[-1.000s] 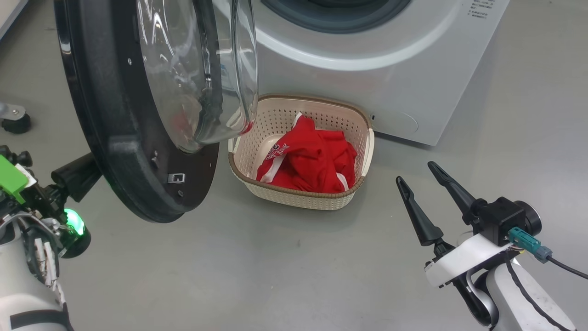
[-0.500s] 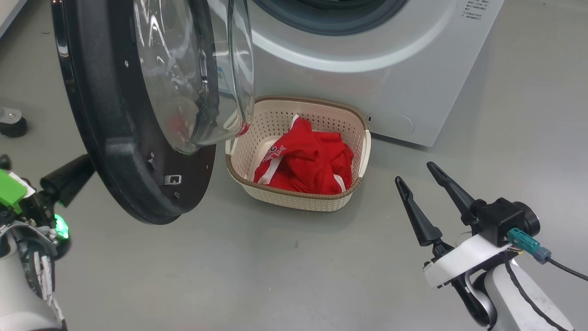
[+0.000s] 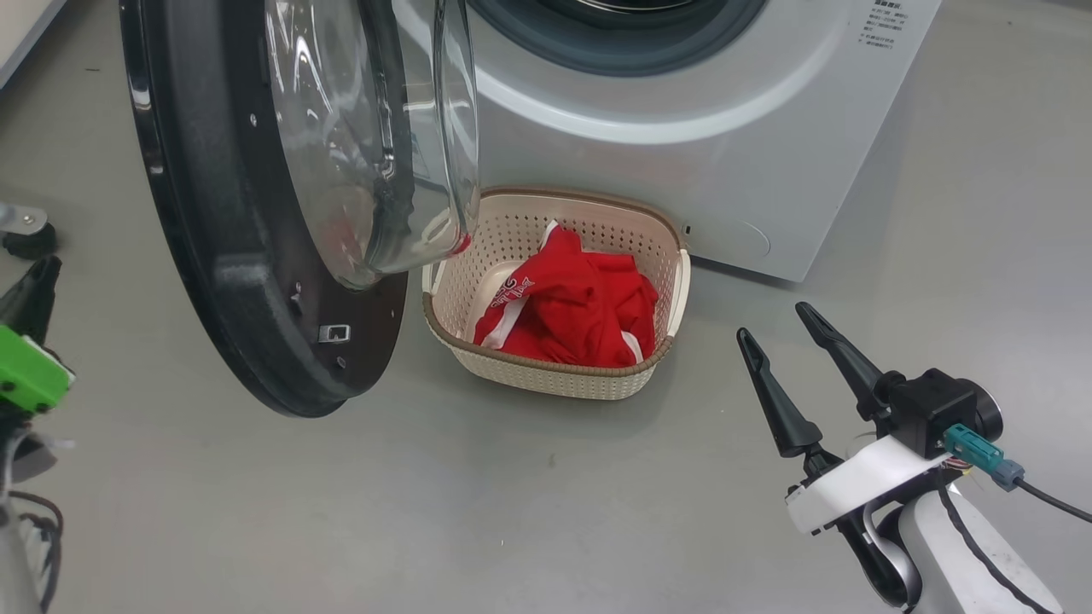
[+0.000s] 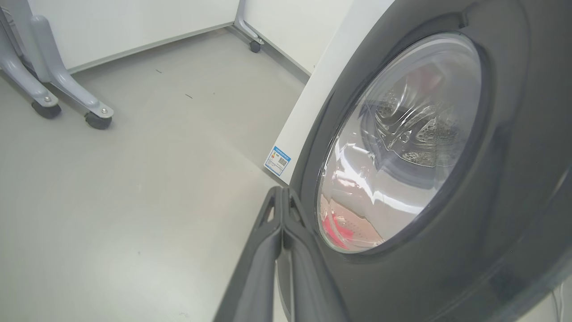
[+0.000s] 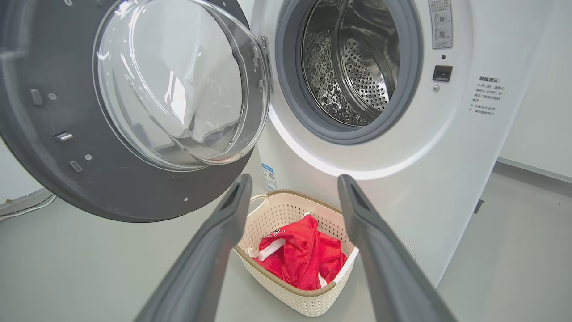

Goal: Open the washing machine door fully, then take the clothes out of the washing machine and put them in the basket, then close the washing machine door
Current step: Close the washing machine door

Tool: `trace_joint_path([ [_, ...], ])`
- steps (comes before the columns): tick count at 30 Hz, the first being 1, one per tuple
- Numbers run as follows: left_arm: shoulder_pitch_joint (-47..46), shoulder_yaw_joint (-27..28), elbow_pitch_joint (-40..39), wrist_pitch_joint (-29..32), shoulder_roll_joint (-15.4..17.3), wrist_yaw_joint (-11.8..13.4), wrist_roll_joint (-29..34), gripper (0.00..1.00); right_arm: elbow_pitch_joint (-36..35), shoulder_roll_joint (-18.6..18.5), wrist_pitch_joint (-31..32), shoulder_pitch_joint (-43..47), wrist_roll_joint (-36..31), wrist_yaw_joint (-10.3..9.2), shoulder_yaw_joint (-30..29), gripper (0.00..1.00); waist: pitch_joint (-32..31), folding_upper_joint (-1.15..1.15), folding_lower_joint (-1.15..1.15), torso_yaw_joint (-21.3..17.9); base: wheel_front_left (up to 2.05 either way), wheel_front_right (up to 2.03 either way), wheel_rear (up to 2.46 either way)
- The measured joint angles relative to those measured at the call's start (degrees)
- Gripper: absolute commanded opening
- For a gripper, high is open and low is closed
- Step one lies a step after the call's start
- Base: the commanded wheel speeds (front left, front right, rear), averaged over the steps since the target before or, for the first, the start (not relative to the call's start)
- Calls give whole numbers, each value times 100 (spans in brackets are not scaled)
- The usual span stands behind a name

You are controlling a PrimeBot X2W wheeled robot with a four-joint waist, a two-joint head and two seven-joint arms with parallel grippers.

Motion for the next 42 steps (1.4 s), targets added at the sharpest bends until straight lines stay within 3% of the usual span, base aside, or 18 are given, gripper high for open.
trace_joint_path([
  [6, 535, -475, -199, -893, 48, 0, 504, 0, 14, 30, 0, 1, 0, 0, -1, 100, -26, 0, 0, -12, 0, 0, 0],
  [11, 782, -305, -200, -1773, -146, 0, 611, 0, 42, 54, -2, 2, 1, 0, -4, 100, -63, 0, 0, -23, 0, 0, 0],
  [17, 1107, -590, -372, -2751, -125, 0, 1034, 0, 69, 66, -7, 18, 1, 0, -7, 100, -109, 0, 0, -55, 0, 0, 0],
  [30, 1508, -1022, -337, -3925, -112, 0, 1525, 0, 90, 75, -8, 24, 8, 0, -44, 100, -169, 0, 0, -92, 0, 0, 0],
  [34, 1622, -1127, -303, -4339, -48, 0, 1764, 100, 94, 97, -18, 75, 8, 0, -58, 100, -177, 0, 0, -103, 0, 0, 0],
  [42, 1741, -1126, -43, -4767, -156, 0, 1777, 100, 101, 109, -23, 87, 9, 0, -65, 100, -184, 0, 0, -118, 0, 0, 0],
])
